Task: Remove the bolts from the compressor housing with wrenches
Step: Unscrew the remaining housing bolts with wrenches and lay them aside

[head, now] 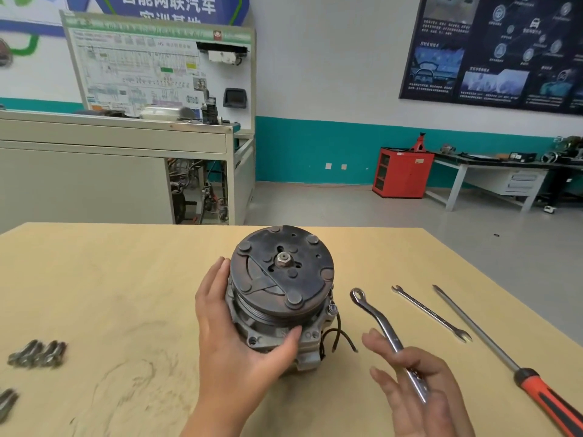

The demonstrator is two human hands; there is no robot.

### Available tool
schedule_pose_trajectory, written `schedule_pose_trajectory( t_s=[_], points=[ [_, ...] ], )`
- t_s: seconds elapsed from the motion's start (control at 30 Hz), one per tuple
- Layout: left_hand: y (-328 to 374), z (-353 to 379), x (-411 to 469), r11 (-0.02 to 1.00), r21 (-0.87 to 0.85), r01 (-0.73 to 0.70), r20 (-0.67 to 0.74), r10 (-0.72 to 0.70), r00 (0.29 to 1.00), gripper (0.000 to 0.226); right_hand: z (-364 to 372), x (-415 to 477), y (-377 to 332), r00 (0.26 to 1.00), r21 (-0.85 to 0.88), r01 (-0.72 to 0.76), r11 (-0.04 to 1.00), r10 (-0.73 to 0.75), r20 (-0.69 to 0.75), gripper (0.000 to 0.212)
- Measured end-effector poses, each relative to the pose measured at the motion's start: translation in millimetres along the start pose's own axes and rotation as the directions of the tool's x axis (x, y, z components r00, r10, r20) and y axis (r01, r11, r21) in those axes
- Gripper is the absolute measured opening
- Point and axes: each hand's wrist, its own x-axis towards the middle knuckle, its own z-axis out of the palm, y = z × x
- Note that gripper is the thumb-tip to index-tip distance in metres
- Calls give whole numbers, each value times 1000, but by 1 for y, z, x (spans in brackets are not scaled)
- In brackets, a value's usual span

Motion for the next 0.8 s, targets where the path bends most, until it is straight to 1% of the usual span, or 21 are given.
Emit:
schedule_pose_trajectory(
  t_s=[0.03, 0.1, 0.13, 0.17, 0.2, 0.27, 0.33, 0.37, 0.4, 0.43, 0.47, 0.5, 0.53, 0.57, 0.6, 0.63, 0.67, 0.7, 0.73, 0.8],
  points=[
    [0, 0, 0, 1000, 7, 5, 2, -5, 1000, 101, 3, 1, -2, 996, -38, -80, 996, 78, -49, 34],
    [1, 1, 0, 1000, 16, 24, 5, -24, 1000, 102, 2, 3, -5, 970, 40, -226, 973, 229, -79, 31],
    [2, 1, 0, 999, 13, 33, 8, -33, 999, 101, 3, 4, -6, 948, 36, -309, 950, 311, -73, 43],
    [3, 1, 0, 999, 6, 39, 12, -39, 999, 100, 6, 2, -9, 930, 0, -365, 931, 365, -37, 48],
    [4, 1, 0, 999, 0, 45, 17, -45, 999, 99, 6, 2, -9, 923, -36, -385, 922, 384, -24, 56],
    [5, 0, 1, 998, -15, 62, 28, -61, 998, 99, 7, 2, -5, 914, -154, -404, 902, 404, -28, 58],
    [5, -1, 1, 996, -34, 79, 40, -77, 996, 98, 8, 0, -4, 909, -321, -389, 864, 416, 19, 62],
    [4, -2, 1, 996, -48, 78, 44, -76, 996, 96, 8, -3, -2, 927, -379, -345, 859, 376, 6, 65],
    [3, -2, 1, 995, -65, 71, 48, -68, 997, 94, 8, -7, -1, 969, -457, -219, 862, 248, 3, 63],
    [1, -3, 1, 994, -88, 60, 55, -55, 997, 91, 8, -10, -1, 996, -586, 23, 810, 31, 81, 49],
    [-1, -4, 1, 992, -118, 48, 62, -41, 997, 88, 10, -12, -1, 970, -697, 242, 675, -183, 159, 31],
    [-3, -4, 1, 988, -151, 40, 66, -30, 997, 84, 8, -13, 0, 922, -760, 365, 538, -323, 214, 24],
    [-6, -4, 0, 983, -178, 35, 63, -24, 998, 81, 5, -12, 3, 887, -766, 425, 482, -391, 246, 27],
    [-8, -3, 0, 980, -196, 36, 57, -25, 998, 78, 4, -11, 6, 865, -744, 460, 485, -433, 253, 29],
    [-9, -2, -1, 977, -209, 41, 52, -31, 998, 76, 4, -7, 9, 845, -702, 491, 516, -477, 241, 31],
    [-10, 0, -2, 973, -224, 53, 47, -43, 998, 76, 7, -3, 10, 839, -629, 514, 584, -495, 225, 34],
    [-11, 2, -4, 968, -241, 68, 39, -61, 997, 76, 8, 1, 13, 838, -523, 532, 666, -505, 209, 35],
    [-11, 4, -5, 963, -255, 84, 26, -80, 996, 75, 9, 3, 17, 833, -417, 548, 725, -519, 192, 36],
    [-10, 5, -6, 959, -265, 100, 11, -101, 995, 73, 9, 6, 19, 836, -326, 547, 771, -521, 169, 37],
    [-10, 7, -7, 951, -282, 129, -7, -137, 991, 69, 9, 9, 25, 874, -195, 486, 852, -480, 79, 41]
  ],
)
